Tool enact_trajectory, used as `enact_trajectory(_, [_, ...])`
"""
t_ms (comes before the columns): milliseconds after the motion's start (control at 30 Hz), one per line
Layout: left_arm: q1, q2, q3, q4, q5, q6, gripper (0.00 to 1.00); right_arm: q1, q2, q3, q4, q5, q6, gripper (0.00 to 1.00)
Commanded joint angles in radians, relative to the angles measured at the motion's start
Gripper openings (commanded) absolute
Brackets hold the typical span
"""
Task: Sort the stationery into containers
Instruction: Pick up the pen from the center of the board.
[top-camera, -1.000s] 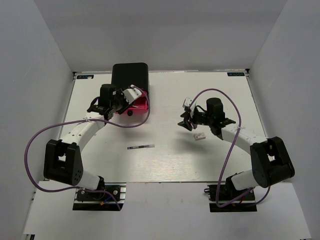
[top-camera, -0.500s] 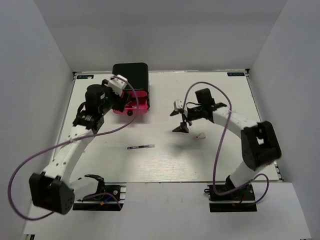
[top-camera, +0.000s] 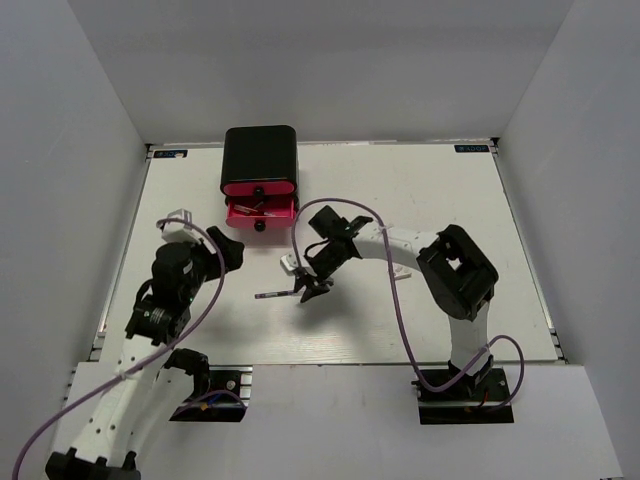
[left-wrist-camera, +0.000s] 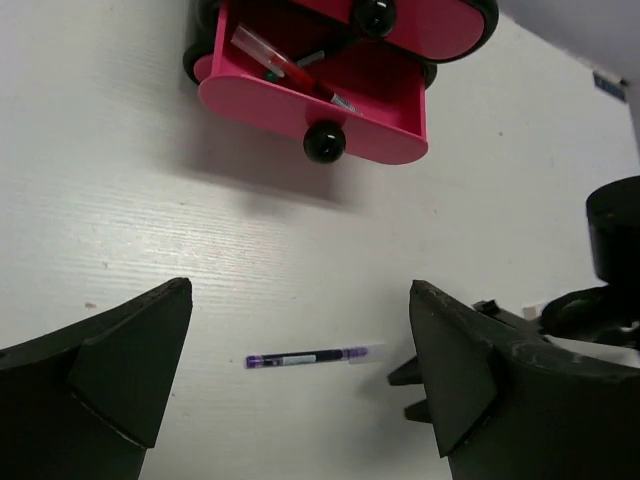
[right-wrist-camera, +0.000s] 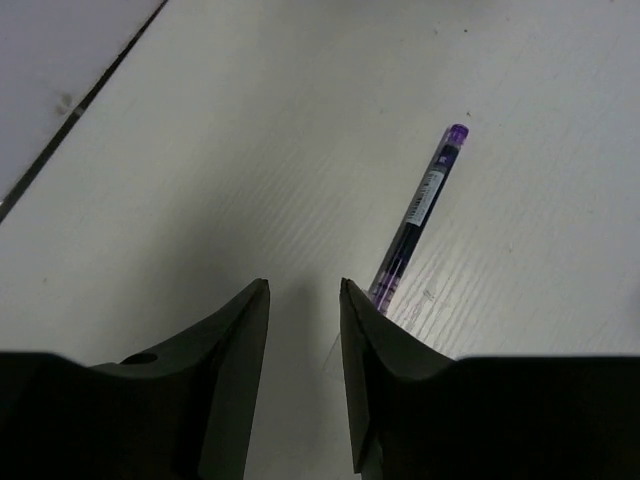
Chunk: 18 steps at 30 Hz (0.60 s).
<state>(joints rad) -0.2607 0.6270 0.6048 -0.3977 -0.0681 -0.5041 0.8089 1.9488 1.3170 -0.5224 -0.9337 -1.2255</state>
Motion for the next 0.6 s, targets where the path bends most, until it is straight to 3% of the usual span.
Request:
enact_trajectory(0, [0.003,-0.082,-0.022,-0.058,-0.073,-0.154,0.99,0.022,0.009,-0.009,0.189,0.108,0.231,0.41])
enact_trajectory(167, [0.003,-0.122,-0.022,-0.128,-0.093,-0.174,0.99,0.064,0.036,0.001,0.323,0.237,0.415,0.49])
enact_trajectory(567, [0.003,-0.174,-0.031,-0.191,-0.111,-0.192,0.99,0.125,0.087,-0.005,0.404,0.383,0.534,0.50])
